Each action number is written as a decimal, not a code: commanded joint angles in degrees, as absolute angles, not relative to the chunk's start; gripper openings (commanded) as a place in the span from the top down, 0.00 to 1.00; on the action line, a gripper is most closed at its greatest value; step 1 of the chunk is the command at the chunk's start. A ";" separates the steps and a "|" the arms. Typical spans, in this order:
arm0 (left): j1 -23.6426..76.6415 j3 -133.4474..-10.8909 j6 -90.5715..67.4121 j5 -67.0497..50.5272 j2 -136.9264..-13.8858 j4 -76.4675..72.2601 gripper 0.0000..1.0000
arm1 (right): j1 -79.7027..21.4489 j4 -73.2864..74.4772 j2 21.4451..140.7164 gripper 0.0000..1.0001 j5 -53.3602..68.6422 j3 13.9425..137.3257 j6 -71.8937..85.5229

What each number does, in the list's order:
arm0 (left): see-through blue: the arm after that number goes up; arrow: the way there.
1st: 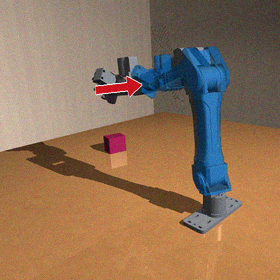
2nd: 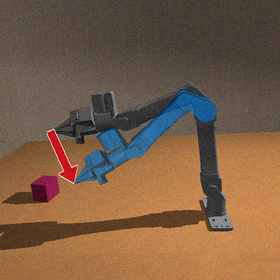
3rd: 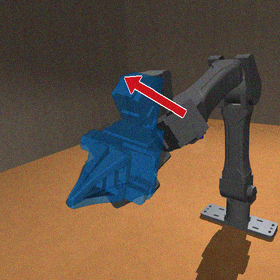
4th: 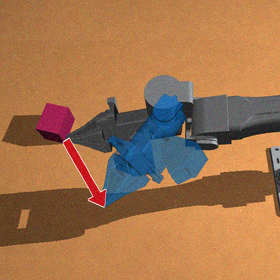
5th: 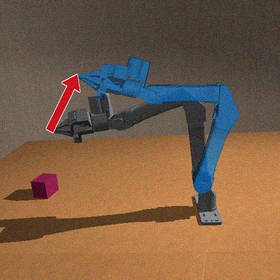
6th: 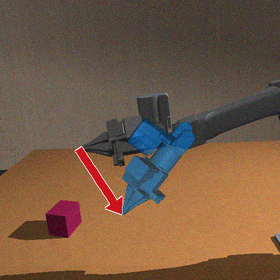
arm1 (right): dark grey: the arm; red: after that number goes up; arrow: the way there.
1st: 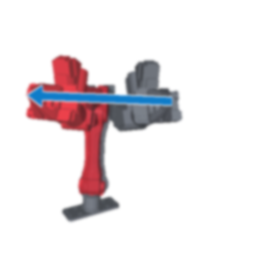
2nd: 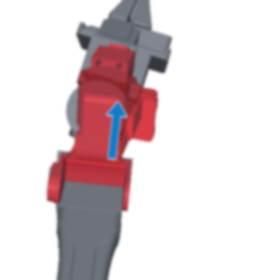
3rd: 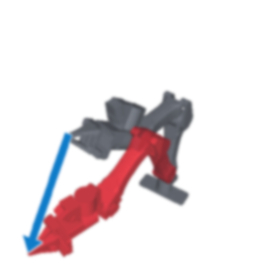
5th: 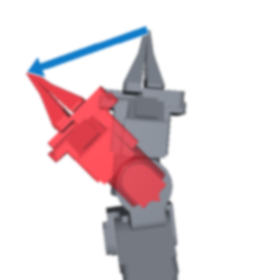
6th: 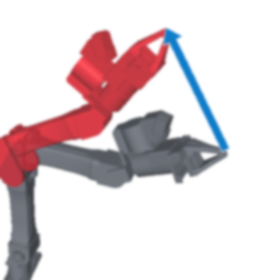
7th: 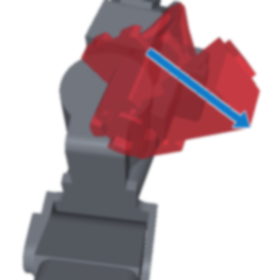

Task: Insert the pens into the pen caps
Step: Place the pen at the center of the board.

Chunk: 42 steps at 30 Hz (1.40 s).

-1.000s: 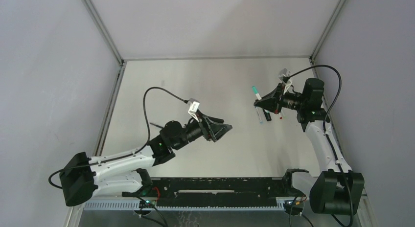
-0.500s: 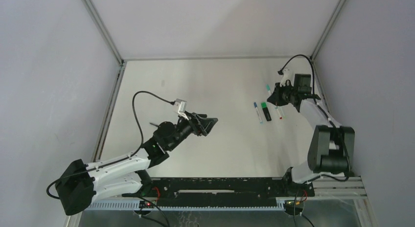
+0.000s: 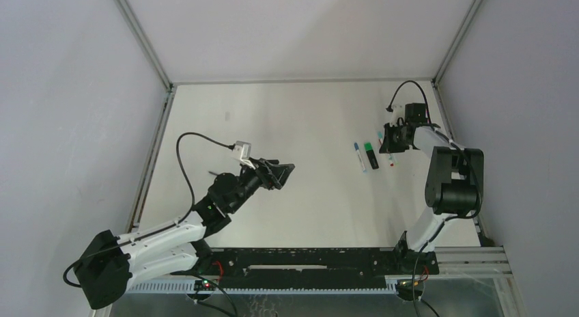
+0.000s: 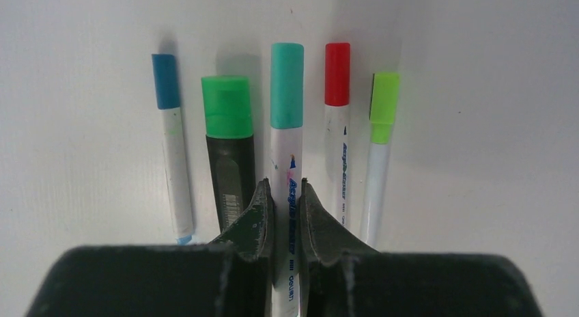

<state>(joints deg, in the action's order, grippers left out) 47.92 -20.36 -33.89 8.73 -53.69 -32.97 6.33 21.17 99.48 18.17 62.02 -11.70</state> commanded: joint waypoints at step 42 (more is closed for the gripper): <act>39.35 -28.89 -26.57 9.52 -51.53 -20.19 0.22 | 7.36 30.67 90.58 0.70 27.68 67.60 -18.25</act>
